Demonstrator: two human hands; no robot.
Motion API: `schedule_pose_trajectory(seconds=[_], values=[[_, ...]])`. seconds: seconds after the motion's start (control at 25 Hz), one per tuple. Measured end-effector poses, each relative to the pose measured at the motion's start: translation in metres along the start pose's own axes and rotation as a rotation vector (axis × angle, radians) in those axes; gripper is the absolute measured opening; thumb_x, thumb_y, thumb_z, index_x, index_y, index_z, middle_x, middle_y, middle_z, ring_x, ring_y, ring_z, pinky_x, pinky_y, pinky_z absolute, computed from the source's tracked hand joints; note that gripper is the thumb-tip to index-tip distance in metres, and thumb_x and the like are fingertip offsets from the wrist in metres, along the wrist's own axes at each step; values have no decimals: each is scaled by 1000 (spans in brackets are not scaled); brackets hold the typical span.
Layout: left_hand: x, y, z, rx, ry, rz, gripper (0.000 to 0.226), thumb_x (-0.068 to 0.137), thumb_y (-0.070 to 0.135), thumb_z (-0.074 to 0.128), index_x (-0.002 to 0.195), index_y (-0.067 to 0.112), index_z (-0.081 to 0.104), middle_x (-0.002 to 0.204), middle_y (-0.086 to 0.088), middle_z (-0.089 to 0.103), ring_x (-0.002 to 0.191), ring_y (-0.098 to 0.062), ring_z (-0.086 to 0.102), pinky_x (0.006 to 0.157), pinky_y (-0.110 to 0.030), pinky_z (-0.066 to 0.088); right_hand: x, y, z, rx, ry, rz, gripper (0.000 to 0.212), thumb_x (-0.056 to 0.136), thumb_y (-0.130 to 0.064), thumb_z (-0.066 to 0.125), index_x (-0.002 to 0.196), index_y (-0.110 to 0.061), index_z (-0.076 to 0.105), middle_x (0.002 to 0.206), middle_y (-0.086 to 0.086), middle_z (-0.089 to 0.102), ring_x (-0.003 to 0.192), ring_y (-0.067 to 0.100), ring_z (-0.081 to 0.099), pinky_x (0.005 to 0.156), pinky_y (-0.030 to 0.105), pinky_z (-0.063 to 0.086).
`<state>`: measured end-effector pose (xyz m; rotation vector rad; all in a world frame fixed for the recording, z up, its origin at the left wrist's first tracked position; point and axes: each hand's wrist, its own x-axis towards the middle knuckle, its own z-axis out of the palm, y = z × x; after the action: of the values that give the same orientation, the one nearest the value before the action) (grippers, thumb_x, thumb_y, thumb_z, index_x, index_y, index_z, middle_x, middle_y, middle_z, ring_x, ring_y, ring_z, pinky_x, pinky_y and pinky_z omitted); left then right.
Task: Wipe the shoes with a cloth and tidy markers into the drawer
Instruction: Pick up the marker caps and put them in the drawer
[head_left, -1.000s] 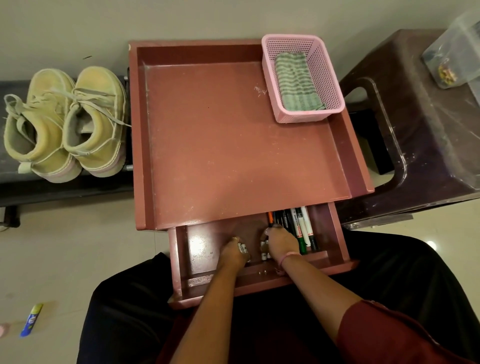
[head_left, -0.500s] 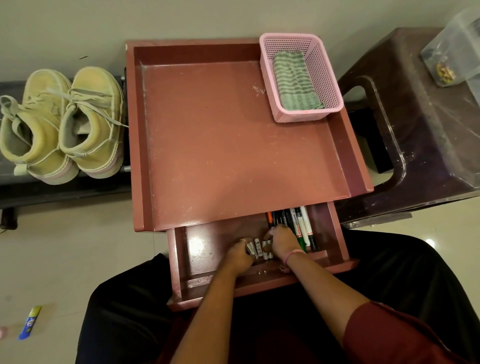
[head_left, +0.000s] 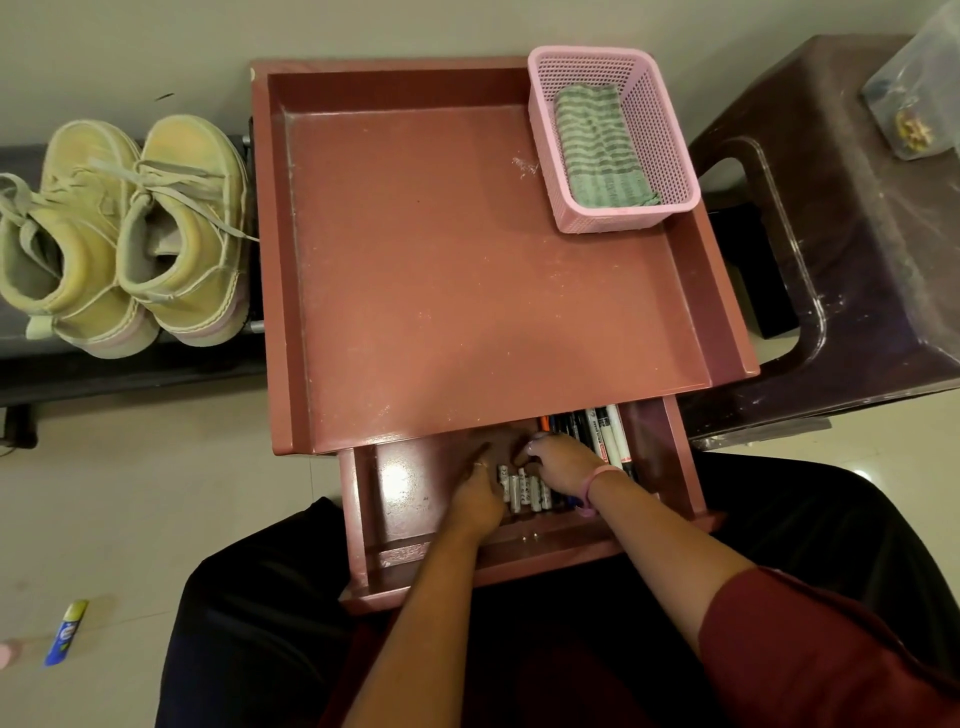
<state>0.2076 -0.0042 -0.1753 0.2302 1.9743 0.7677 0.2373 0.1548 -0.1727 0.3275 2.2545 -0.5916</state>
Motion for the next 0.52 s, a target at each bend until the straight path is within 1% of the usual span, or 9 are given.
schedule_pose_trajectory(seconds=[0.12,0.24,0.4,0.52], values=[[3,-1,1,42,-11,3,44,98,3,37,141,6,43,141,-22,45,127,-31,46,101,-27,35,-1,-2,2,-43,-29,-3,36,89,5,48,116,-10,66,124,12,60,112,27,57,96,29,44],[4,-3,2,59,-19,-28,37,96,2,38,129,2,54,134,-22,52,122,-31,51,97,-29,39,-5,-3,5,-82,-21,-16,40,87,9,44,116,-9,65,124,14,61,112,29,57,96,31,44],[6,-5,3,26,-61,-52,40,94,0,41,132,5,52,133,-17,56,121,-28,53,95,-26,40,-7,-5,2,-116,-40,-58,49,85,14,39,124,-7,61,129,14,56,118,29,53,101,33,42],[8,-7,2,-92,-80,-96,42,90,-6,41,130,4,52,126,-19,60,114,-30,58,94,-31,48,-11,-7,1,-133,-72,-83,55,84,16,38,129,-8,57,134,13,51,122,28,50,105,35,40]])
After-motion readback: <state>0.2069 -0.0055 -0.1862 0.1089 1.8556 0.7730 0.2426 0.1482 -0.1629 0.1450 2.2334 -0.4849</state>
